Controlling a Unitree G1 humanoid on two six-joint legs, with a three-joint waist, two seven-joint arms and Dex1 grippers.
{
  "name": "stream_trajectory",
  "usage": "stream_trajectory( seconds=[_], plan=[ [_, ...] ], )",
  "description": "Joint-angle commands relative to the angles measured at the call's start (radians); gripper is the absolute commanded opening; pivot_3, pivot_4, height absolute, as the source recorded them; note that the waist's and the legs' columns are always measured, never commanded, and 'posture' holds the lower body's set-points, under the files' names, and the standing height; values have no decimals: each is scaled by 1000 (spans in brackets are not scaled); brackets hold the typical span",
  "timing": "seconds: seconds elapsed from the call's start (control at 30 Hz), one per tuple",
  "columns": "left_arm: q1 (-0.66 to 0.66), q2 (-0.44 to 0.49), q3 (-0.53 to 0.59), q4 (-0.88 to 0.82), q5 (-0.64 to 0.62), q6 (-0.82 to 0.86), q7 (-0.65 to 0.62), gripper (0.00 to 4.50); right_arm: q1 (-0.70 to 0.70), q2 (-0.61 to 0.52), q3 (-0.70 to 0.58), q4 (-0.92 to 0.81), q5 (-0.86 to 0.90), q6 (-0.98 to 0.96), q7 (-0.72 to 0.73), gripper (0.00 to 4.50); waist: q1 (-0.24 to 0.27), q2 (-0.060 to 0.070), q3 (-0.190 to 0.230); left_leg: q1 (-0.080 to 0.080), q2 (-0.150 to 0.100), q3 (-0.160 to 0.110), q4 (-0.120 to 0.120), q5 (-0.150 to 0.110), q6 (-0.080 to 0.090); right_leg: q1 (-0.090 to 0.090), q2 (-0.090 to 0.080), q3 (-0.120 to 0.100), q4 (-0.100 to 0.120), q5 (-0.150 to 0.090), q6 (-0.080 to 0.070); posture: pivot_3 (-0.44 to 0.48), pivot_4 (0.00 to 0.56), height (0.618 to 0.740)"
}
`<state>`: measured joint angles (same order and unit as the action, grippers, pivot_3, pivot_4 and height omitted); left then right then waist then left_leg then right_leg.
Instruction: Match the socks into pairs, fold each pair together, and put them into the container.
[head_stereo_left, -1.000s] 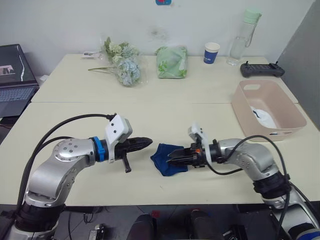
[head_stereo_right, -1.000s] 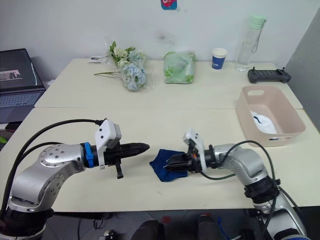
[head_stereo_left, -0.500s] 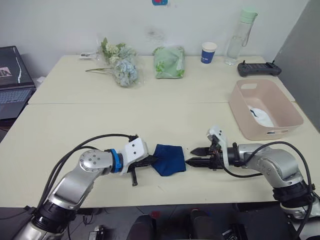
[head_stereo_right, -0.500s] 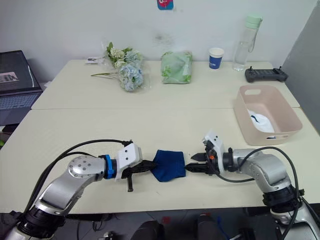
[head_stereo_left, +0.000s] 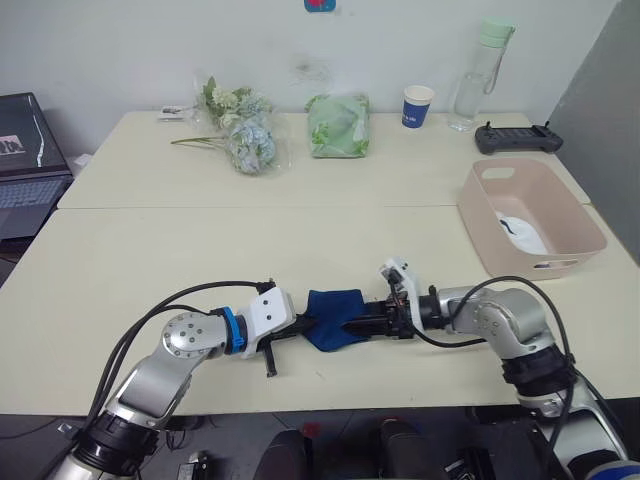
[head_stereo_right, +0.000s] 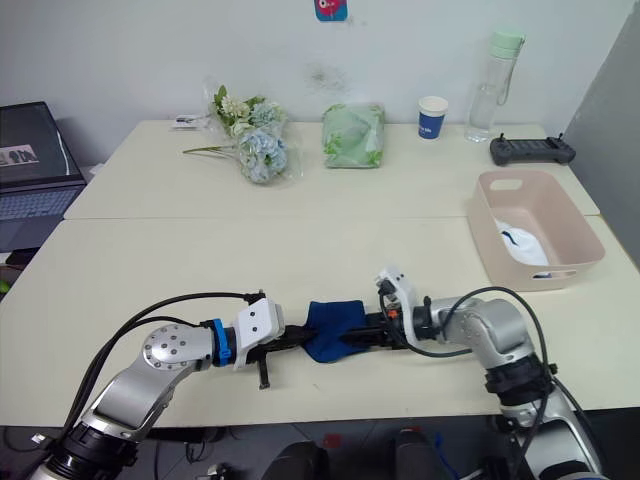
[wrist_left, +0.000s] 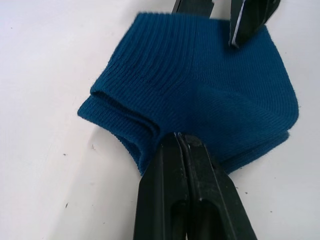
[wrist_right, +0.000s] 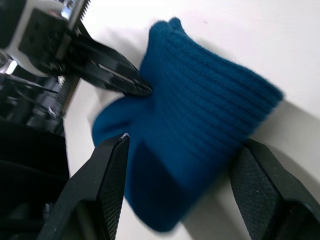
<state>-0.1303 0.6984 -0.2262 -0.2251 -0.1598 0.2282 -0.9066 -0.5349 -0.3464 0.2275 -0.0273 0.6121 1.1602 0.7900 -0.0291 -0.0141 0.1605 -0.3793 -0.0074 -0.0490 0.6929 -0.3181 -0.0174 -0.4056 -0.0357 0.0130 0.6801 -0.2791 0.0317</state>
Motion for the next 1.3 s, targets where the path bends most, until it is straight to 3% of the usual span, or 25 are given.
stream_trajectory(
  seconds=[0.03, 0.3, 0.4, 0.63, 0.67, 0.77, 0.87, 1.03, 1.17, 1.3],
  plan=[
    [24, 9, 5, 17, 22, 21, 5, 0, -48, 65, -33, 48, 31, 28, -19, 3118, 0, 0, 0, 0, 0, 0, 0, 0, 0, 0, 0, 0, 0, 0, 0, 0, 150, 740],
    [47, 28, 35, 11, 15, 16, -4, 0, -71, 97, -92, 106, 44, 72, -29, 3118, 0, 0, 0, 0, 0, 0, 0, 0, 0, 0, 0, 0, 0, 0, 0, 0, 150, 740],
    [44, 27, 49, 17, 10, 10, -8, 0, -62, 87, -99, 91, 48, 78, -31, 2504, 0, 0, 0, 0, 0, 0, -1, 0, 0, 0, 0, 0, 0, 0, 0, 0, 150, 740],
    [8, 10, 56, 32, -26, 5, -43, 0, -46, 82, -118, 70, 56, 83, -39, 112, 0, 0, 0, 0, 0, 0, -1, 0, 0, 0, 0, 0, 0, 0, 0, 0, 150, 740],
    [3, 8, 58, 31, -42, 9, -56, 0, -41, 82, -120, 64, 56, 80, -42, 24, 0, 0, 0, 0, 0, 0, -1, 0, 0, 0, 0, 0, 0, 0, 0, 0, 150, 740],
    [-29, -4, 94, -3, -132, 69, -81, 556, -30, 82, -155, 30, 68, 79, -65, 0, 0, 0, 0, -1, 0, 0, 0, 0, 0, 0, 0, 0, 0, 0, 0, 0, 150, 740],
    [-92, -19, 157, -64, -274, 202, -80, 1484, -18, 36, -212, -42, 88, 84, -70, 0, 1, 1, 1, -2, 0, 0, 0, 0, 0, -1, 0, -1, 0, 0, 0, 0, 150, 740],
    [-280, -50, 234, -120, -463, 410, -31, 2978, -35, -132, -333, -159, 112, 91, -70, 0, 9, 0, 1, -4, -1, -1, 1, 0, 0, -1, -1, -2, -1, 0, 0, 0, 150, 740],
    [-515, -177, 237, -82, -512, 479, 90, 4313, -149, -314, -418, -141, 73, 40, -71, 0, 11, 0, 2, -4, -2, -1, 2, 0, 0, -1, 0, -2, -1, 0, 0, 0, 150, 740],
    [-669, -299, 196, -37, -496, 480, 148, 4470, -250, -537, -365, -21, -89, -161, -12, 0, 5, 0, 2, -4, -2, 0, 1, 0, 0, -1, 0, -1, -2, 0, 0, 0, 150, 740]
  ],
)
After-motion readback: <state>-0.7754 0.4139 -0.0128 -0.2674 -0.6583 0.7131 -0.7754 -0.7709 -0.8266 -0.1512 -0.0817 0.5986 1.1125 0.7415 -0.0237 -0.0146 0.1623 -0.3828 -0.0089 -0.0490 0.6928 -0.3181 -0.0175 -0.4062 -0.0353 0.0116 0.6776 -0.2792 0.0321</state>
